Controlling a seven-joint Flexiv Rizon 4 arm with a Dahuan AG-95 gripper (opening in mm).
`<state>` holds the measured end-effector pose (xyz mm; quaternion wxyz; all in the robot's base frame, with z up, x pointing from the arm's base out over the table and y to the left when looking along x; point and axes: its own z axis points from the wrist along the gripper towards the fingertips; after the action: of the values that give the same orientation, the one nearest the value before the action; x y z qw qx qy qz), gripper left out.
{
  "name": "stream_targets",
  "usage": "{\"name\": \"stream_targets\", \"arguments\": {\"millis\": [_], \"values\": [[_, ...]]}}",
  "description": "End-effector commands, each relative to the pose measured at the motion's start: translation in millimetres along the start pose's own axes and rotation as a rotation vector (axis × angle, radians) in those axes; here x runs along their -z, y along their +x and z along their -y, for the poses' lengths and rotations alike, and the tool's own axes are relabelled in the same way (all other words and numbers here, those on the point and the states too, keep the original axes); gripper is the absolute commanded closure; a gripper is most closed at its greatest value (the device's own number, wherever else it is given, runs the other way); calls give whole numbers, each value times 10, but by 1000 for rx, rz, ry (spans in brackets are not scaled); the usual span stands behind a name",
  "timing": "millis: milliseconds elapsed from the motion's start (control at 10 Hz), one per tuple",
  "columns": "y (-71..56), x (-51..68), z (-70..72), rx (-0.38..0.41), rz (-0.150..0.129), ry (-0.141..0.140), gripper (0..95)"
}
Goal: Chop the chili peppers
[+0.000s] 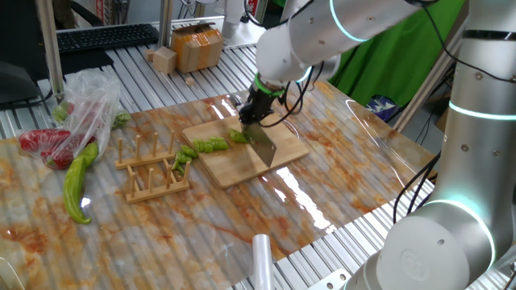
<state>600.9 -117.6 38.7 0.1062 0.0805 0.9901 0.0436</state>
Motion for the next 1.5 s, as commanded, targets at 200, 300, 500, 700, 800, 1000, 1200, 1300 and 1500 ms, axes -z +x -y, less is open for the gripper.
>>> {"name": "stream_targets", "arguments": {"millis": [200, 300, 500, 700, 800, 1000, 1200, 1300, 1500], "values": [[9, -7, -11, -2, -20, 10, 950], [17, -21, -12, -4, -16, 8, 950], [17, 5, -36, -9, -8, 15, 950], [49, 62, -38, -20, -4, 8, 950], [65, 51, -48, -23, 49, -6, 950], [79, 15, -58, -27, 59, -10, 950], [81, 15, -93, -32, 64, -7, 950], [105, 52, -125, -51, 73, -7, 950], [116, 16, -131, -49, 75, -6, 950]]}}
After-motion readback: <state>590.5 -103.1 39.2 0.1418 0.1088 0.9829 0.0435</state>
